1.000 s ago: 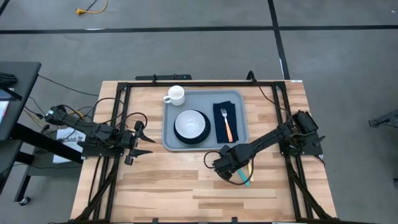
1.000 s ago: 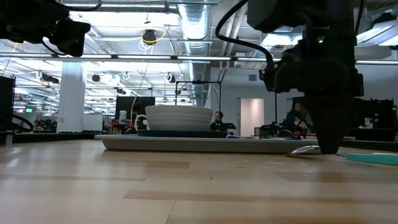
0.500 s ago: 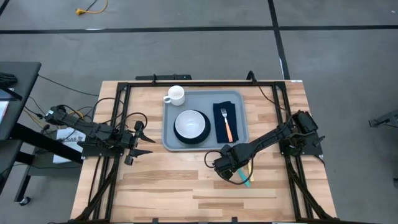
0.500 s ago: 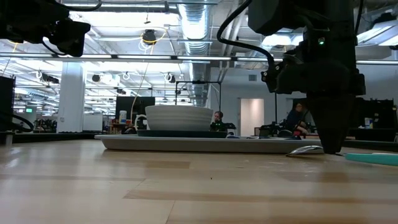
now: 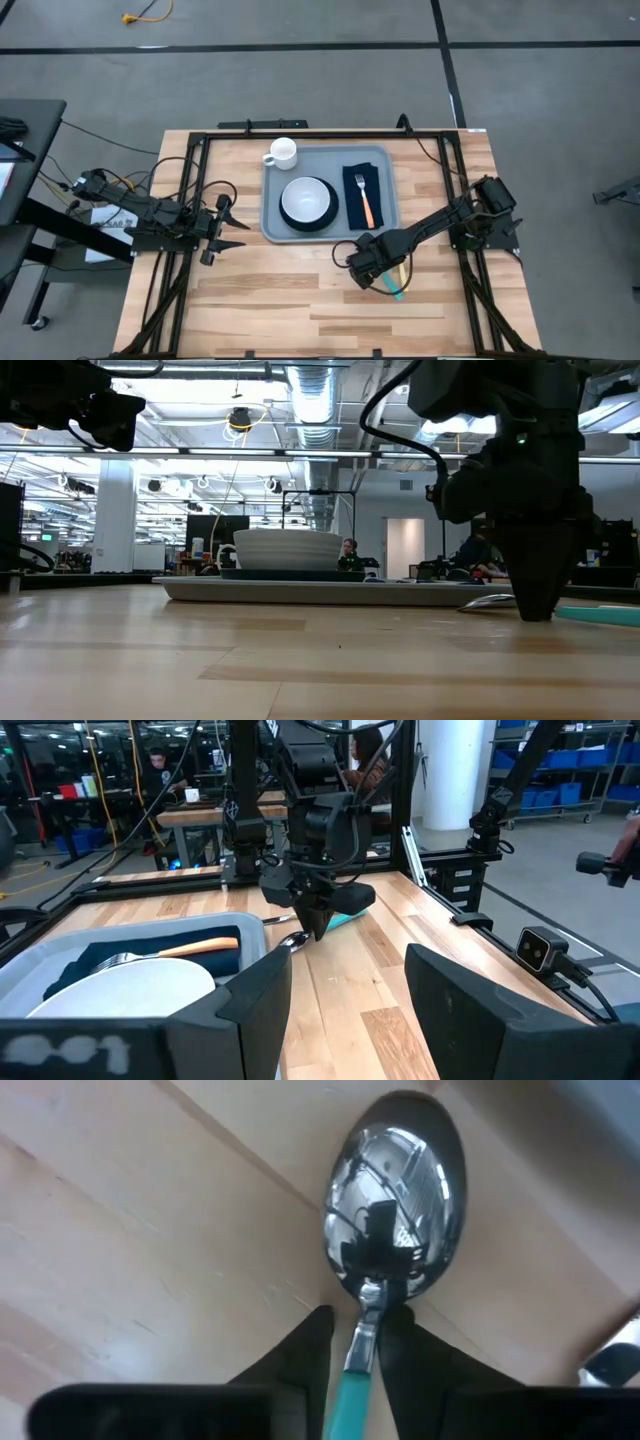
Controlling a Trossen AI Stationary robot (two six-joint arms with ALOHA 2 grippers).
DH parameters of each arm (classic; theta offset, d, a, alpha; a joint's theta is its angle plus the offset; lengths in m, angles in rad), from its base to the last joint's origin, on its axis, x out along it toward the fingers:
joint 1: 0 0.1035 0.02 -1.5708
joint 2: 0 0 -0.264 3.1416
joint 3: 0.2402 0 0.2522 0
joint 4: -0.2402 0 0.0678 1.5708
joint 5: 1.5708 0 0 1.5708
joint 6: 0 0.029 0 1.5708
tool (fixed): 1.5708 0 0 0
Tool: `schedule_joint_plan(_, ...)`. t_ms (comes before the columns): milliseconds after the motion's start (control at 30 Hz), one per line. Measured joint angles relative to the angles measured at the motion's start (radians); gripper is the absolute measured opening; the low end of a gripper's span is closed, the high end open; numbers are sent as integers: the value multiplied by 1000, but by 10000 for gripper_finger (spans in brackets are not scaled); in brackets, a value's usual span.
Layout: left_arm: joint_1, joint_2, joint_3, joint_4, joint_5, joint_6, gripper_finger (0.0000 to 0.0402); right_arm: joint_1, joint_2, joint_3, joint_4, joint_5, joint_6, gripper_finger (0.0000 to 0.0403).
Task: Set up tray
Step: Put the green spoon on the blue napkin to the left of the orange fork
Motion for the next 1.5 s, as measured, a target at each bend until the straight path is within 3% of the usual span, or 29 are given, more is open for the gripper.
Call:
schedule_joint_plan(200,0,0,0,0,0,1,187,0,2,9,2,-19,1,14)
schedule_joint_plan(467,0,0,0,0,0,2,187,-26,14,85,-61,-43,78,10)
schedule_joint_plan(667,0,0,0,-1,1,23,187,-41,12,234,-165,-44,125,10)
schedule_joint_plan(800,0,0,0,-5,2,44,187,-76,10,351,-282,24,152,7)
schedule_joint_plan(967,0,0,0,-9,1,56,187,-190,9,441,-373,45,78,7)
schedule_joint_plan(1267,0,0,0,28,0,57,187,-486,9,449,-328,51,-156,7)
schedule_joint_plan(1500,0,0,0,28,0,49,187,-618,9,422,-231,27,-253,7)
